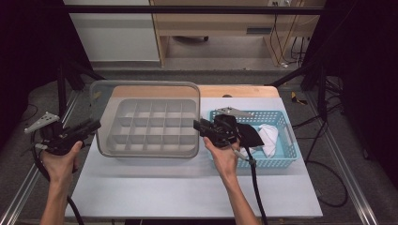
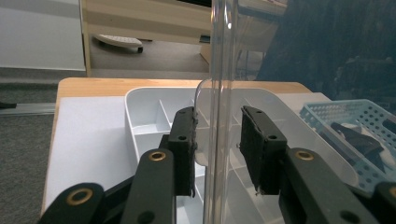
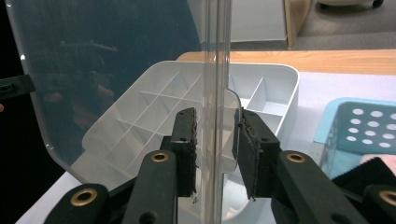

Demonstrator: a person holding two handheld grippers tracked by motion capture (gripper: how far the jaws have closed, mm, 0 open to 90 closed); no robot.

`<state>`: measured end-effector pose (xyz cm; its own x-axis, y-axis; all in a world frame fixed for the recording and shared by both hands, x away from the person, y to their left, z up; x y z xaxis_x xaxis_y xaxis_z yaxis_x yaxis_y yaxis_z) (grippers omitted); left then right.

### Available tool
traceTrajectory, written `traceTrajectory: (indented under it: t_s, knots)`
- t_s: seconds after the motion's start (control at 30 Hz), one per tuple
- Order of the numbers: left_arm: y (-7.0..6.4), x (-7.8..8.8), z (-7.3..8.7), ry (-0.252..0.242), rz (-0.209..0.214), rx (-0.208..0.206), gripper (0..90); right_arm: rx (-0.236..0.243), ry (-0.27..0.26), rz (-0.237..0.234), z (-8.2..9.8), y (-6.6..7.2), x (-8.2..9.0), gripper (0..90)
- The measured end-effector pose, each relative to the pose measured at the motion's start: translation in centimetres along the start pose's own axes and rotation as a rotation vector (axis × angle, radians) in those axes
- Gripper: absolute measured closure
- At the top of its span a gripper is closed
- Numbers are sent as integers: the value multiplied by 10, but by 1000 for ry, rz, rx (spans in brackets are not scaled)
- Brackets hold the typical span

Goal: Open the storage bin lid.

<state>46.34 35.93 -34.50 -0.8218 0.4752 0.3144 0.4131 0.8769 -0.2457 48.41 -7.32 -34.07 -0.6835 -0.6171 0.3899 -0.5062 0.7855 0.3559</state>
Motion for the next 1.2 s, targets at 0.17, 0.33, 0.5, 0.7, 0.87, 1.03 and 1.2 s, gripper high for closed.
traceTrajectory:
  t_s: [0.17,0.33,0.5,0.7,0.87,1.03,1.2]
  knots:
    - [-11,6,5,-1,14,-8,653,9,-11,-10,4,1,18,707]
    - [-18,12,9,0,19,-16,653,20,-14,-23,12,4,33,715]
    - [-29,21,13,3,19,-39,652,37,-17,-24,20,6,45,718]
    - [-40,26,19,11,26,-58,656,43,-10,-30,32,3,56,718]
    - [-44,32,26,22,36,-50,656,49,-6,-46,40,5,70,731]
    - [-49,39,39,33,47,-35,655,60,-4,-57,49,10,82,739]
    - [-52,48,51,50,46,-32,655,59,15,-72,61,11,88,743]
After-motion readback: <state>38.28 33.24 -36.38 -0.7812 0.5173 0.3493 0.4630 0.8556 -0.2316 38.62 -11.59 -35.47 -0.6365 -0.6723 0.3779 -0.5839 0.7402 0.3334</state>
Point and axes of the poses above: each handheld gripper's, and its own axes: x roughly backward along the jaws, z roughly out of its underside, y roughly to its left, the point moved 1 cm from there along -x, roughly forward along the jaws, and after that the axes turned 1 degree about -z, right-handed, at the moved point
